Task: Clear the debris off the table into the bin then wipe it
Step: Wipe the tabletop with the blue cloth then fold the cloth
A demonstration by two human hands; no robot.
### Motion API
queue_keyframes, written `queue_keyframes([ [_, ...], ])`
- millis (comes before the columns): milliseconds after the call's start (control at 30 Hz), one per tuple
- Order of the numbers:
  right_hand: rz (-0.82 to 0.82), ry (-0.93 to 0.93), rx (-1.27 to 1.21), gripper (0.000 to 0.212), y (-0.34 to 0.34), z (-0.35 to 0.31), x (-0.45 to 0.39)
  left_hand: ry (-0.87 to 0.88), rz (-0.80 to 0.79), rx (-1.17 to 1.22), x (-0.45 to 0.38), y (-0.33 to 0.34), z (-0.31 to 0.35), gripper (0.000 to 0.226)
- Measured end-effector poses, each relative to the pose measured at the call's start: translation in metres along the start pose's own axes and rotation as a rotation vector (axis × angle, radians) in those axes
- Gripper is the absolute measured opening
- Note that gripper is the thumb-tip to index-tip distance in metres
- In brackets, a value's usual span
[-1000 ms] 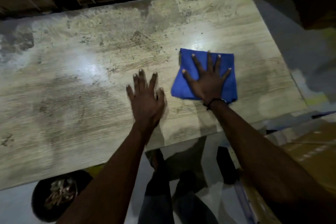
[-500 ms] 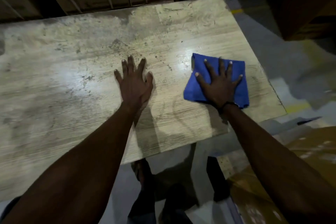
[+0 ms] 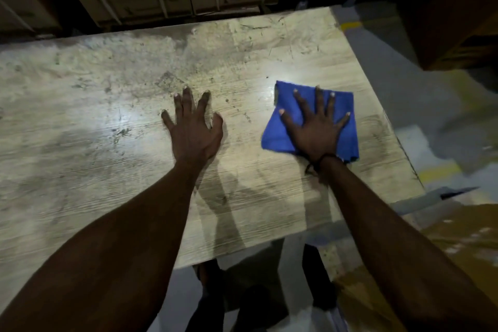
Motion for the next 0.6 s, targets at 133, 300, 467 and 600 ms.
queue_keyframes([
  [133, -0.046, 0.081, -0.043, 0.076, 0.01, -0.016, -0.028, 0.005, 0.002, -0.015, 0.0, 0.001, -0.002, 0.065],
  [300, 0.03, -0.281, -0.043, 0.075, 0.004, -0.068, 0.069, 0.018, 0.004, -0.023, 0.001, 0.003, -0.003, 0.065],
  [467, 0.009, -0.371, -0.049, 0.076, 0.005, -0.058, 0.074, 0.011, -0.003, -0.016, 0.0, 0.003, -0.002, 0.063],
  [600, -0.018, -0.14, -0.085, 0.076, 0.016, -0.04, -0.019, 0.013, -0.007, -0.03, 0.001, 0.004, -0.003, 0.065],
])
Point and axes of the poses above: each hand's wrist, its own x-axis away from the middle knuckle, its own y-axis out of the palm, z = x × y, the point moved 5 cm from there along -x, towards the middle knuckle, and after that the axes turned 14 degrees about z, right-handed, at the moved point
